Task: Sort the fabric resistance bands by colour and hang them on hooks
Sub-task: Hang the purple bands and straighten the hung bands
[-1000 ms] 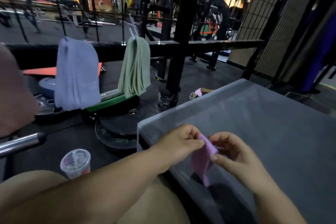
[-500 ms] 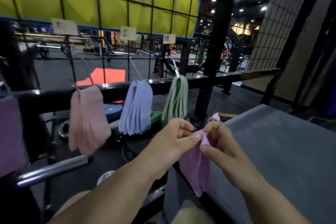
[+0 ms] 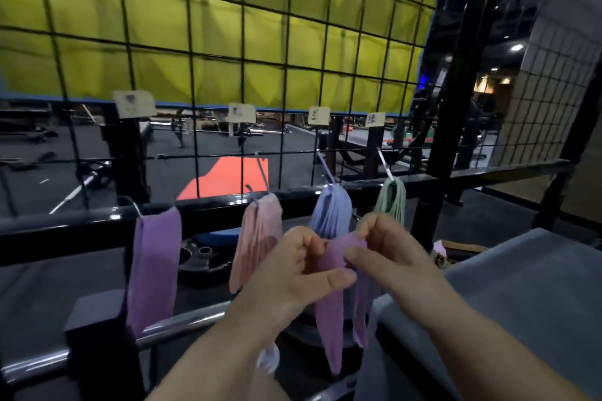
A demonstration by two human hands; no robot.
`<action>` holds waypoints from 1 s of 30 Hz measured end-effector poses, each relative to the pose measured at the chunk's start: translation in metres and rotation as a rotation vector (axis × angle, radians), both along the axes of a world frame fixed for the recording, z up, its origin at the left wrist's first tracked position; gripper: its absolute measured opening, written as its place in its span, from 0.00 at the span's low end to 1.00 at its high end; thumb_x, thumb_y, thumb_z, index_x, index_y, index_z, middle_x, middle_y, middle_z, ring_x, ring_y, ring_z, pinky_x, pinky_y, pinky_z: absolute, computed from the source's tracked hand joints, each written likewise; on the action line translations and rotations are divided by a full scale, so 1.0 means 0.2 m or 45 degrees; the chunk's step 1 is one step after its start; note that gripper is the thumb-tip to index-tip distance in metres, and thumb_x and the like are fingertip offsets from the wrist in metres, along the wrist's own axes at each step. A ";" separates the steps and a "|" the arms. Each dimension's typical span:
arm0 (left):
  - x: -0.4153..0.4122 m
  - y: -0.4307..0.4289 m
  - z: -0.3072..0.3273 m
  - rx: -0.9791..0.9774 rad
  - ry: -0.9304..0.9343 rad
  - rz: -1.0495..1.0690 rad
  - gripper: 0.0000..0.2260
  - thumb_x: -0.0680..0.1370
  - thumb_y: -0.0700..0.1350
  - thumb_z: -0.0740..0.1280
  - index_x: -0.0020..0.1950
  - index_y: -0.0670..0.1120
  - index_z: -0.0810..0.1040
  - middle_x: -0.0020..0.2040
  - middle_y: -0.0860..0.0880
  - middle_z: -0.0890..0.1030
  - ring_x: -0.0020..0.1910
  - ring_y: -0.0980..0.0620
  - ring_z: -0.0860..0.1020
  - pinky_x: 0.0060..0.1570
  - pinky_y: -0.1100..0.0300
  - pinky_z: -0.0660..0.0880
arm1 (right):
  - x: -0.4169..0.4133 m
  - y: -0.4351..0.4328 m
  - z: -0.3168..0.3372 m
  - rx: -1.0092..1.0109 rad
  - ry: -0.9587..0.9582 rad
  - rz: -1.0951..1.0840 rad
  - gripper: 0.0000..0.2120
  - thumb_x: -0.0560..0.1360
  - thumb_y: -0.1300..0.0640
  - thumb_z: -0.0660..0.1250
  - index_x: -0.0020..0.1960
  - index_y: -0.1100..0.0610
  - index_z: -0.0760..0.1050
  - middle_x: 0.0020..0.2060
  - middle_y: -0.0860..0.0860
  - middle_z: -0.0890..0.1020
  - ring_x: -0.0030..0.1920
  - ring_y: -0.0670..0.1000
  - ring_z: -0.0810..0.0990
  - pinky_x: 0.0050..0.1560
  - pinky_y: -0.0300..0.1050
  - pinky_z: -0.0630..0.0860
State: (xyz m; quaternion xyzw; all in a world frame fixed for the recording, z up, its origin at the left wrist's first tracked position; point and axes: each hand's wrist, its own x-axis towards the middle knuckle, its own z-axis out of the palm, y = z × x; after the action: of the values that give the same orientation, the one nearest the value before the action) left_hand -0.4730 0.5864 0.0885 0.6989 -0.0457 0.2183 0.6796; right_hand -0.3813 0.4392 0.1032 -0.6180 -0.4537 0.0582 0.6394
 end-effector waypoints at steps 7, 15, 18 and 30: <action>-0.17 0.16 0.00 0.052 -0.099 0.183 0.11 0.68 0.43 0.77 0.36 0.53 0.75 0.37 0.57 0.80 0.39 0.55 0.76 0.37 0.64 0.72 | -0.11 0.19 0.08 -0.049 -0.061 0.073 0.15 0.64 0.44 0.72 0.39 0.53 0.71 0.33 0.49 0.72 0.36 0.48 0.70 0.39 0.44 0.67; -0.33 0.28 0.01 0.028 -0.167 0.346 0.13 0.69 0.37 0.76 0.38 0.46 0.71 0.56 0.52 0.83 0.47 0.45 0.82 0.43 0.55 0.79 | -0.25 0.41 0.14 -0.045 -0.110 0.211 0.13 0.68 0.52 0.73 0.40 0.57 0.70 0.32 0.45 0.76 0.35 0.43 0.75 0.37 0.36 0.71; -0.41 0.34 0.02 -0.034 -0.202 0.439 0.10 0.65 0.41 0.76 0.33 0.50 0.75 0.57 0.58 0.80 0.48 0.54 0.82 0.41 0.66 0.76 | -0.29 0.48 0.16 -0.066 -0.066 0.226 0.15 0.65 0.45 0.73 0.40 0.53 0.71 0.35 0.54 0.77 0.36 0.56 0.78 0.38 0.55 0.72; -0.63 0.62 0.07 -0.150 -0.366 0.680 0.11 0.64 0.50 0.75 0.38 0.46 0.77 0.34 0.42 0.73 0.35 0.47 0.70 0.36 0.56 0.70 | -0.40 0.80 0.25 -0.157 -0.229 0.372 0.04 0.74 0.63 0.72 0.43 0.60 0.77 0.26 0.37 0.75 0.29 0.36 0.72 0.33 0.27 0.66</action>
State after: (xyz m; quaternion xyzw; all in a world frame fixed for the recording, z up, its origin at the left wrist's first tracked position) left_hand -0.5982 0.7114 0.1034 0.6076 0.0566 0.4879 0.6241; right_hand -0.4606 0.5989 0.1542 -0.5864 -0.5896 0.1226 0.5417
